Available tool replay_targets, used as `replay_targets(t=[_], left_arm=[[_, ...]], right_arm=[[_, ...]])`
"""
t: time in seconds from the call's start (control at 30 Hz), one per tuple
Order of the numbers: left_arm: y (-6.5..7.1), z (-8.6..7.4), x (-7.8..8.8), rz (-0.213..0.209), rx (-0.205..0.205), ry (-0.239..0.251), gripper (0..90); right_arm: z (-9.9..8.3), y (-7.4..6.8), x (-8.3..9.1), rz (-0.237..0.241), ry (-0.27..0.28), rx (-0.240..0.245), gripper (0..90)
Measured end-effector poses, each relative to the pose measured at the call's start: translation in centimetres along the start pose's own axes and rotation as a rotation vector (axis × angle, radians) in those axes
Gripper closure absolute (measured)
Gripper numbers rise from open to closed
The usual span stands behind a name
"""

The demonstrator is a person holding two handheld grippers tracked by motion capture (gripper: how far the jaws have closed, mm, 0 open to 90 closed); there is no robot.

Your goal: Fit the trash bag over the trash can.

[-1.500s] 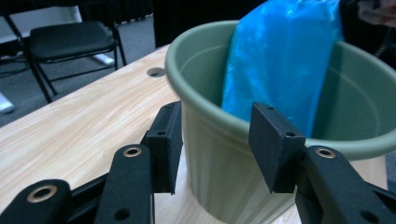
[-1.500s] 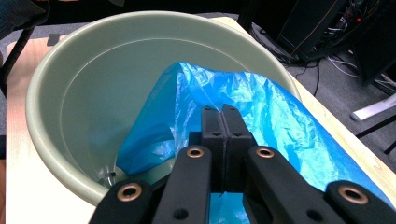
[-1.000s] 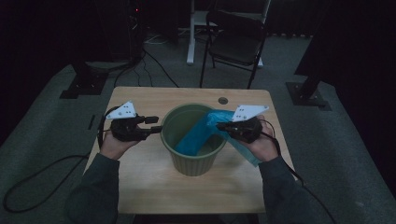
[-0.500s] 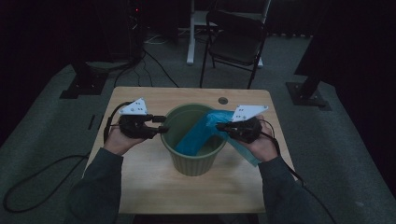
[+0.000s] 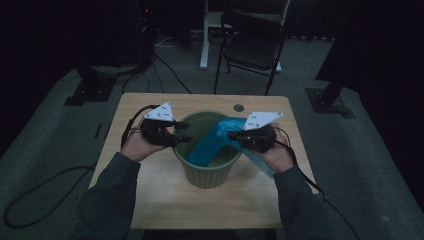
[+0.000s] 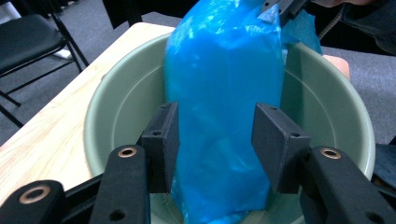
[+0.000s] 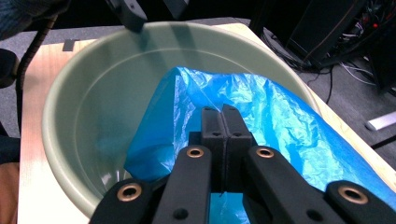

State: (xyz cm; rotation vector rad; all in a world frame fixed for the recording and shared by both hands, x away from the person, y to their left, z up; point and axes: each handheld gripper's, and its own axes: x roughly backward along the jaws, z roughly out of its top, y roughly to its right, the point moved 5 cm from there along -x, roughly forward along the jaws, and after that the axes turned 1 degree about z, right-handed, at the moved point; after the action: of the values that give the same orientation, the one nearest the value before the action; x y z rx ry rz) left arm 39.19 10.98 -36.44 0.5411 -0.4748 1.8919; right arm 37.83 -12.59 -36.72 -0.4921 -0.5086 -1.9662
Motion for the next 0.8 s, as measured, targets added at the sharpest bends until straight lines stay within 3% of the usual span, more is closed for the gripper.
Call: replay_targets(t=[0.3,0.63,0.7,0.8], left_arm=[[1.2,0.7,-1.6,-0.031,-0.042,-0.027,50.9],[1.8,1.1,-2.9,-0.030,-0.047,-0.036,51.6],[2.0,1.2,-3.1,-0.033,-0.050,-0.030,56.1],[2.0,1.1,-3.5,0.014,-0.069,-0.045,65.4]], right_arm=[[0.9,-0.4,-1.4,0.018,-0.001,0.011,90.0],[1.4,-0.9,-2.4,0.038,-0.006,0.020,90.0],[1.3,-1.1,-2.6,0.044,-0.009,0.020,90.0],[1.3,-1.3,-2.7,0.055,-0.007,0.021,90.0]])
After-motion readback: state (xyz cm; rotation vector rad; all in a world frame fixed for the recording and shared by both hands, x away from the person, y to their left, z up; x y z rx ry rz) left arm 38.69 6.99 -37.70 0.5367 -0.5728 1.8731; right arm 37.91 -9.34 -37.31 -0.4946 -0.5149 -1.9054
